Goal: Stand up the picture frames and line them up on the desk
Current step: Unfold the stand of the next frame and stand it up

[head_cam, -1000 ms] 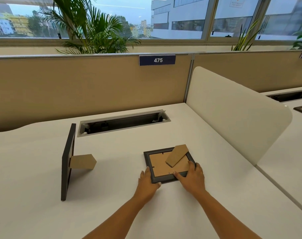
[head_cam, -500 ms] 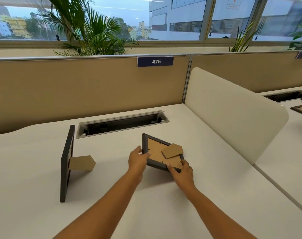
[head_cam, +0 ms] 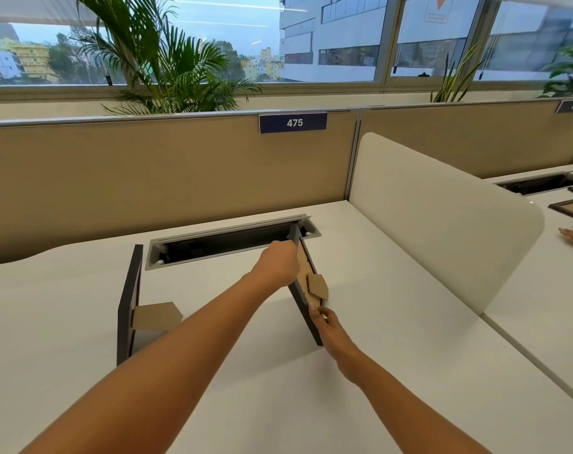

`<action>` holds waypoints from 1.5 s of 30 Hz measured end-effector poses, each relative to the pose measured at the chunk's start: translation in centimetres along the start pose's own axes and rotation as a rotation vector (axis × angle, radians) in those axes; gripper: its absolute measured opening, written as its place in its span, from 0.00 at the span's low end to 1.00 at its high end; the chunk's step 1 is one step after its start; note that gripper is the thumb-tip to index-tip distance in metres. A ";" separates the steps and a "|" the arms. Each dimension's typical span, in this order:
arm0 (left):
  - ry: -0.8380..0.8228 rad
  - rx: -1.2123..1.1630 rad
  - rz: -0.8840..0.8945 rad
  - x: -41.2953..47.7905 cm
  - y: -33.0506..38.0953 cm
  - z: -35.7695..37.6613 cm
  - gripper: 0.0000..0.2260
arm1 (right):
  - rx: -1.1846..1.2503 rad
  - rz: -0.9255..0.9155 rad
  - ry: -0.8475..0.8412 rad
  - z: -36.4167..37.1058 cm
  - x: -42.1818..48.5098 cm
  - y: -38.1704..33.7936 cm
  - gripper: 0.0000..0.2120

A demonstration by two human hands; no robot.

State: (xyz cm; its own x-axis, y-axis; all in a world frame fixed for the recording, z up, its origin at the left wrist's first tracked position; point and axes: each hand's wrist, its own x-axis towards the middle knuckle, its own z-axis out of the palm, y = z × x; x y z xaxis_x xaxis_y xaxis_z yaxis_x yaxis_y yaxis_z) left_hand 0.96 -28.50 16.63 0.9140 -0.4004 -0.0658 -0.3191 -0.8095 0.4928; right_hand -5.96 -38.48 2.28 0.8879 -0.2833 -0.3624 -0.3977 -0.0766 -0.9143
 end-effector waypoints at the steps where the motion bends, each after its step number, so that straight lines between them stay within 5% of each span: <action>1: -0.005 0.039 0.020 0.0 0.4 -0.2 0.12 | 0.002 -0.009 0.002 -0.2 0.1 -0.1 0.28; 6: -0.045 0.166 0.086 -0.3 2.0 0.0 0.12 | -0.142 -0.149 0.199 -2.0 1.3 -1.2 0.18; 12: -0.028 0.171 0.101 -0.3 2.5 0.4 0.13 | -0.567 -0.249 0.307 -3.3 2.5 -2.1 0.22; 25: 0.034 0.162 0.131 -0.6 3.2 0.9 0.13 | -0.953 -0.395 0.391 -4.6 3.0 -2.7 0.26; 45: 0.063 0.196 0.157 -0.5 3.3 1.2 0.13 | -1.044 -0.475 0.487 -5.8 2.4 -2.7 0.25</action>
State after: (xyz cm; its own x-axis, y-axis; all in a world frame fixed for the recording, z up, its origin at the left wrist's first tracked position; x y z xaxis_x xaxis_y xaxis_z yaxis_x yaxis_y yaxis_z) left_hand -0.83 -31.51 17.28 0.8611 -0.5055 0.0554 -0.4955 -0.8097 0.3143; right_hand -4.12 -44.45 4.97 0.9046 -0.3271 0.2733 -0.2525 -0.9278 -0.2747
